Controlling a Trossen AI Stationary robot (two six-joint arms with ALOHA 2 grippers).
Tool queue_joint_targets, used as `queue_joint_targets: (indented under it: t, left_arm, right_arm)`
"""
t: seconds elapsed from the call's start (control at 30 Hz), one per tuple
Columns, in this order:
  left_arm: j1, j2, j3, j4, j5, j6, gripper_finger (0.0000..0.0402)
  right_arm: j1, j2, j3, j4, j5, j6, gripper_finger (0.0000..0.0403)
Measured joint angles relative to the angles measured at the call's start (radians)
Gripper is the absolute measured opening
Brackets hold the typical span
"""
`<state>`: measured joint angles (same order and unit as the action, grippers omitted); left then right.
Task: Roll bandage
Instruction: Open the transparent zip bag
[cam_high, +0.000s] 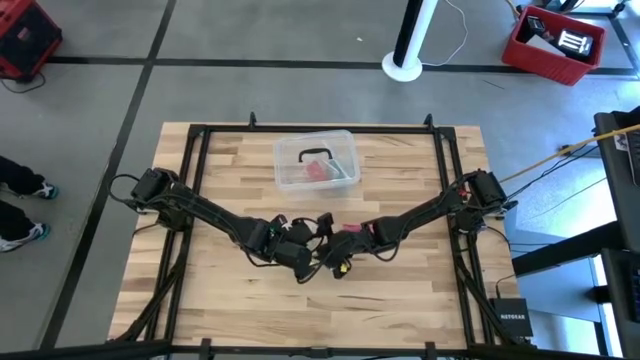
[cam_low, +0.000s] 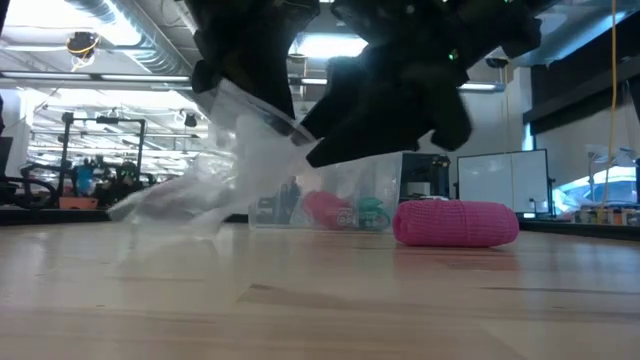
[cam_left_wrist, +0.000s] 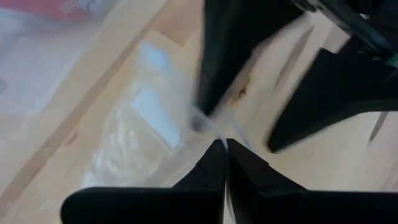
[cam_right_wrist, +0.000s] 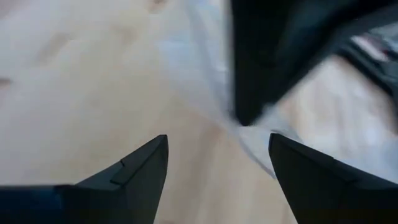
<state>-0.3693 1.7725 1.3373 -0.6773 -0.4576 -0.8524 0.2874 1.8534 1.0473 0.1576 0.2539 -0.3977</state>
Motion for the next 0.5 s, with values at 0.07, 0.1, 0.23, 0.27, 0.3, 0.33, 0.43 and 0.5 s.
queue_joint_targets:
  t: [0.07,0.1,0.23,0.27,0.3,0.33,0.43,0.5]
  left_arm:
    - [0.0,0.0,0.0,0.003,0.001,0.0,0.0]
    - [0.001,0.0,0.0,0.002,0.001,0.0,0.0]
    - [0.001,0.0,0.0,-0.02,-0.006,-0.03,0.0]
    - [0.001,0.0,0.0,-0.023,-0.019,-0.047,0.0]
    - [-0.003,0.0,0.0,-0.02,-0.036,-0.064,0.0]
    - [-0.005,-0.001,0.0,-0.02,-0.057,-0.081,0.0]
    - [-0.012,-0.002,0.0,-0.04,-0.111,-0.111,0.0]
    - [-0.017,-0.002,0.0,-0.076,-0.144,-0.135,0.0]
  right_arm:
    - [0.0,0.0,0.0,-0.009,-0.095,-0.003,0.028]
    - [0.0,0.0,0.0,-0.01,-0.125,-0.003,0.028]
    - [0.0,0.017,0.0,-0.018,-0.145,0.021,0.028]
    - [0.0,0.024,0.0,-0.022,-0.145,0.031,0.028]
    - [0.0,0.031,0.0,-0.029,-0.145,0.04,0.028]
    - [0.0,0.037,0.0,-0.045,-0.144,0.048,0.028]
    - [0.001,0.051,0.0,-0.059,-0.142,0.074,0.028]
    - [0.008,0.051,0.0,-0.056,-0.141,0.096,0.028]
